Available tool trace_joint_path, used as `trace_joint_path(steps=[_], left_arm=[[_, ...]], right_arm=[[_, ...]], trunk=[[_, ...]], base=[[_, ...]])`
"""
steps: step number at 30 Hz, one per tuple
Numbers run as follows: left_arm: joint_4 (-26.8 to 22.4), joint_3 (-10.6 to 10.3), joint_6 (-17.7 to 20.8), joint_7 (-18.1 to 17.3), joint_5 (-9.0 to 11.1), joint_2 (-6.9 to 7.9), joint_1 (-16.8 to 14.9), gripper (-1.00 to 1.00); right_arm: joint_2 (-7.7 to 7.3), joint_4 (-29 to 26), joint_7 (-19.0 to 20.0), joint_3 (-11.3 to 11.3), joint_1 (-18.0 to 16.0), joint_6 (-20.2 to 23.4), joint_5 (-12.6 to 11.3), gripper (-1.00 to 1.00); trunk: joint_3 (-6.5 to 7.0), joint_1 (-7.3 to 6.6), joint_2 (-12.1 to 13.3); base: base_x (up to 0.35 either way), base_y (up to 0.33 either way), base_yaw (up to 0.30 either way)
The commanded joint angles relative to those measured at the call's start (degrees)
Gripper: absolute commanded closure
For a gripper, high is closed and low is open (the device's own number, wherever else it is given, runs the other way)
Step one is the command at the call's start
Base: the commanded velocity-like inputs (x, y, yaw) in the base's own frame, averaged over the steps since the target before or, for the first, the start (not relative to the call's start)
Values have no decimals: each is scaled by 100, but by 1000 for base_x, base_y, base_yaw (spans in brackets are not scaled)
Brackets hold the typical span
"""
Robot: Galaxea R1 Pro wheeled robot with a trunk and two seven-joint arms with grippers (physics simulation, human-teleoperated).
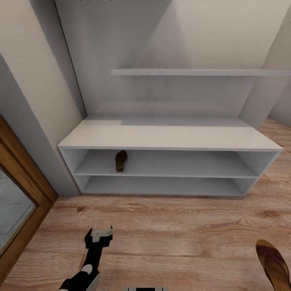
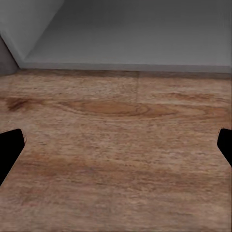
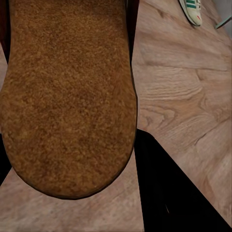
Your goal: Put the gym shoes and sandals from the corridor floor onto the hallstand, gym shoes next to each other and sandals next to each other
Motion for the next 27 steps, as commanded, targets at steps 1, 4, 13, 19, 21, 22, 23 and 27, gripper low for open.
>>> trace_joint_path(steps=[1,4,13,19,21,22,23,27], left_arm=[[0,0,0,0,0,0,0,-100],[0,0,0,0,0,0,0,-100],[-1,0,0,0,0,0,0,-100],[0,0,0,0,0,0,0,-100],[-2,0,0,0,0,0,0,-100],[-3,0,0,0,0,0,0,-100],[-5,0,0,0,0,0,0,-100],[-6,0,0,0,0,0,0,-100]], right_arm=[[0,-1,-7,-3,0,-7,-9,100],[0,1,-1,-3,0,-7,-9,100],[-1,6,3,-3,0,-7,-9,100],[1,8,4,-3,0,-7,-9,100],[1,8,4,-3,0,-7,-9,100],[2,8,4,-3,0,-7,-9,100],[5,8,4,-3,0,-7,-9,100],[1,8,4,-3,0,-7,-9,100]], trunk=[[0,0,0],[0,0,0],[0,0,0],[0,0,0],[0,0,0],[0,0,0],[0,0,0],[0,0,0]], base=[[-158,0,0],[-115,2,0],[-157,17,0],[-290,2,0],[-234,0,0],[-167,0,0],[-68,0,0],[-56,0,0]])
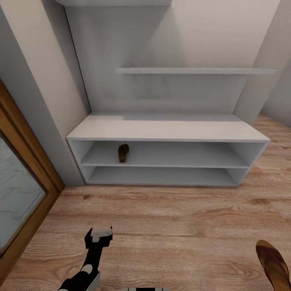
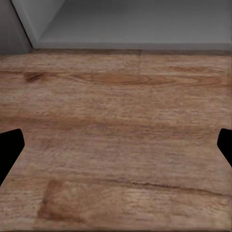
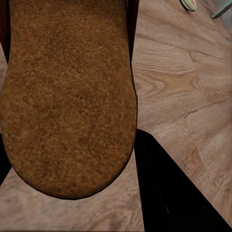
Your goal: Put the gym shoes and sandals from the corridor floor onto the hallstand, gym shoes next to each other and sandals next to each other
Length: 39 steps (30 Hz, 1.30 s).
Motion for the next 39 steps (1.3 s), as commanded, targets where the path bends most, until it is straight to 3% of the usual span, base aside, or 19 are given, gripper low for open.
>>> trace_joint_path(steps=[1,12,21,25,28,30,33,34,37,39], left_arm=[[0,0,0,0,0,0,0,-100],[1,0,0,0,0,0,0,-100],[-2,-7,0,0,0,0,0,-100],[-7,-19,6,0,0,0,0,-100],[-9,-18,8,0,2,-9,0,-100],[-6,-17,10,0,5,-32,0,-100],[-2,-14,14,0,7,-60,0,-100],[1,-12,15,0,8,-76,0,-100],[5,-12,23,0,9,-114,0,-100],[5,-9,24,0,9,-132,0,-100]], right_arm=[[0,-1,-10,-4,0,-6,-11,100],[1,-1,-10,-4,0,-6,-11,100],[12,-2,552,5,0,2,-9,100],[229,-293,801,31,-14,33,9,100],[495,-1350,1061,41,-28,386,24,100],[713,-2349,1257,45,-54,1031,24,100],[959,-3173,1404,46,-170,1709,24,100],[1111,-3557,1463,47,-318,2094,24,100],[1395,-4053,1570,48,-829,2909,25,100],[1485,-4116,1655,48,-976,3075,25,100]], trunk=[[0,0,0],[0,0,0],[0,0,0],[0,0,0],[0,0,0],[0,0,0],[0,0,0],[0,0,0],[0,0,0],[0,0,0]], base=[[-96,0,0],[-42,0,0],[-1,0,0],[0,0,0],[0,0,0],[0,0,0],[0,0,0],[0,0,0],[0,0,0],[0,0,0]])
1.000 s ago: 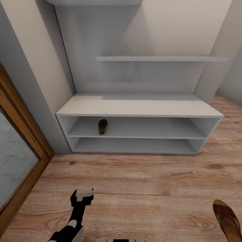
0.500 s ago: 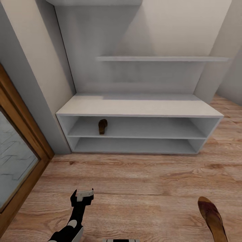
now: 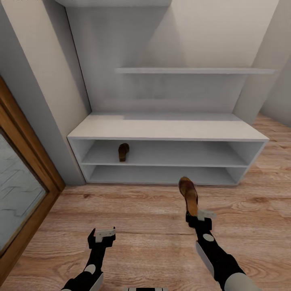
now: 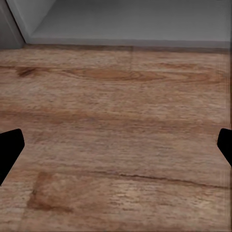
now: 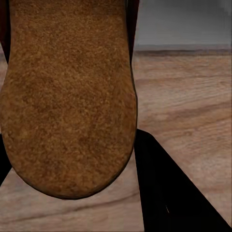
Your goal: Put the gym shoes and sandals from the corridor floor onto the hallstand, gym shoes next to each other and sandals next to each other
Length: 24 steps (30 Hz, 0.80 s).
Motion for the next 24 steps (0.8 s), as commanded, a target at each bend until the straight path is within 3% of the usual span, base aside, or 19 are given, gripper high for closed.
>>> trace_joint_path(steps=[1,3,7,10,14,15,19,24], left_arm=[[-1,3,1,0,1,-12,1,-100],[-2,12,1,2,2,-21,1,-100],[6,221,-4,-2,158,1,1,-100],[211,322,-18,-301,256,188,1,-100],[330,356,-16,-1088,291,401,1,-100],[360,364,-13,-1457,301,514,1,-100],[388,368,-19,-1944,298,704,1,-100],[394,365,-11,-3208,286,986,1,-100]], right_arm=[[105,-39,135,-7,-147,126,-14,100],[182,-65,335,-7,-266,245,-14,100],[293,-105,723,-7,-450,447,-14,100],[320,-115,919,-7,-497,483,-12,100],[327,-118,1176,-7,-511,489,-8,100],[329,-118,1258,-7,-514,491,-7,100],[326,-122,1349,-7,-518,492,-6,100],[332,-148,1401,-7,-524,493,-5,100]], trunk=[[0,0,0],[0,0,0],[0,0,0],[0,0,0],[0,0,0],[0,0,0],[0,0,0],[0,0,0]], base=[[0,0,0],[0,0,0],[0,0,0],[0,0,0],[0,0,0],[0,0,0],[0,0,0],[0,0,0]])
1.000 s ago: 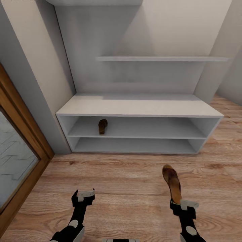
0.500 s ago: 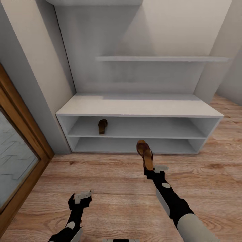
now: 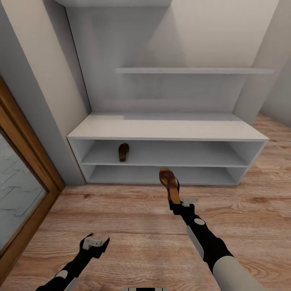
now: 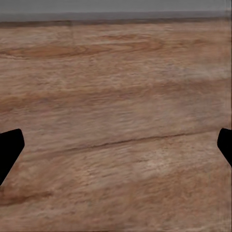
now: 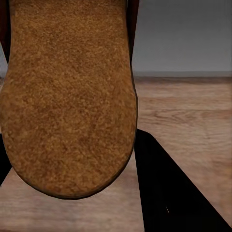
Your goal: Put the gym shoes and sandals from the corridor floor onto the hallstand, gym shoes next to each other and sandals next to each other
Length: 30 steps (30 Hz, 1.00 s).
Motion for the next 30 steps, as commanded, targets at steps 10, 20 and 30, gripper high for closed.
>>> trace_joint_path(steps=[10,20,30], left_arm=[[-24,3,10,-1448,-1,180,0,-100],[-25,14,12,-1502,4,193,0,-100],[-25,15,21,-1473,10,194,0,-100]], right_arm=[[113,-23,284,1,-81,14,-25,100],[348,-158,340,6,-195,17,-24,100],[379,-433,-1426,943,-215,137,-13,100]], trunk=[[0,0,0],[0,0,0],[0,0,0]], base=[[0,0,0],[0,0,0],[0,0,0]])
